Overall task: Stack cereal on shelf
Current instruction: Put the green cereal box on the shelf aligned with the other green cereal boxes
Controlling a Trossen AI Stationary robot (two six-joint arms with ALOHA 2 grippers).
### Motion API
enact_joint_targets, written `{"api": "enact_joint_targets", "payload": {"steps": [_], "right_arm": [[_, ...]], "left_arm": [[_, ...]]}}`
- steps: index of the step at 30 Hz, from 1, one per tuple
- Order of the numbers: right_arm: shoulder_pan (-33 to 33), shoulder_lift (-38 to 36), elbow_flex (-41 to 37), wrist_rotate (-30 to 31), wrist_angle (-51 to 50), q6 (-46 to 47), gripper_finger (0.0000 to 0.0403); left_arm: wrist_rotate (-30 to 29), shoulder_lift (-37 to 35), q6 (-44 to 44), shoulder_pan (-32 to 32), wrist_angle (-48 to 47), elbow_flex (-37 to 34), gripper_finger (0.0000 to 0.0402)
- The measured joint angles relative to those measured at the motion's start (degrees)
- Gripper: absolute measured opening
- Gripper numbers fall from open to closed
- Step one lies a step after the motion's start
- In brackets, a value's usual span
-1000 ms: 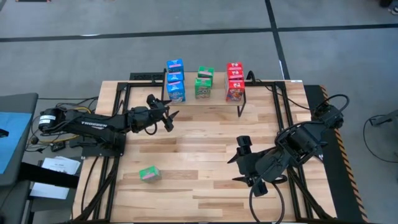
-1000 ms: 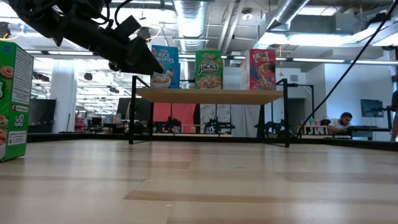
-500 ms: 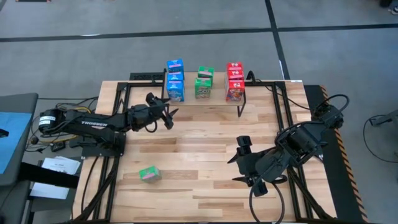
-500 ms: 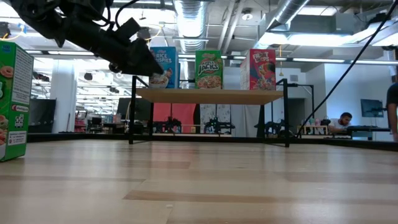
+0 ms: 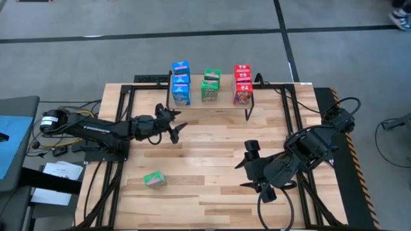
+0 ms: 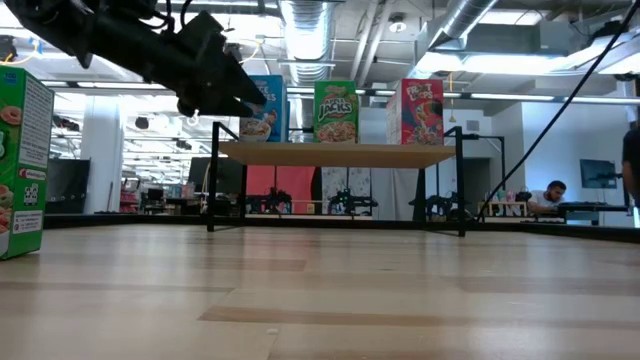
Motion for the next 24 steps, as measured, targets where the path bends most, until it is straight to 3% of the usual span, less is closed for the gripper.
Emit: {"api": "enact_joint_targets", "payload": {"steps": [16,24], "right_arm": [[0.01,0.0,0.0,-0.07,0.0,4.35,0.0281],[-0.01,0.0,0.0,-0.07,0.0,4.46,0.0281]], "left_arm": [[2.28,0.0,-7.44,-9.74,0.51,0.0,0.0291],[13.9,0.0,-6.66,-12.13,5.74,0.0,0.0291]]}}
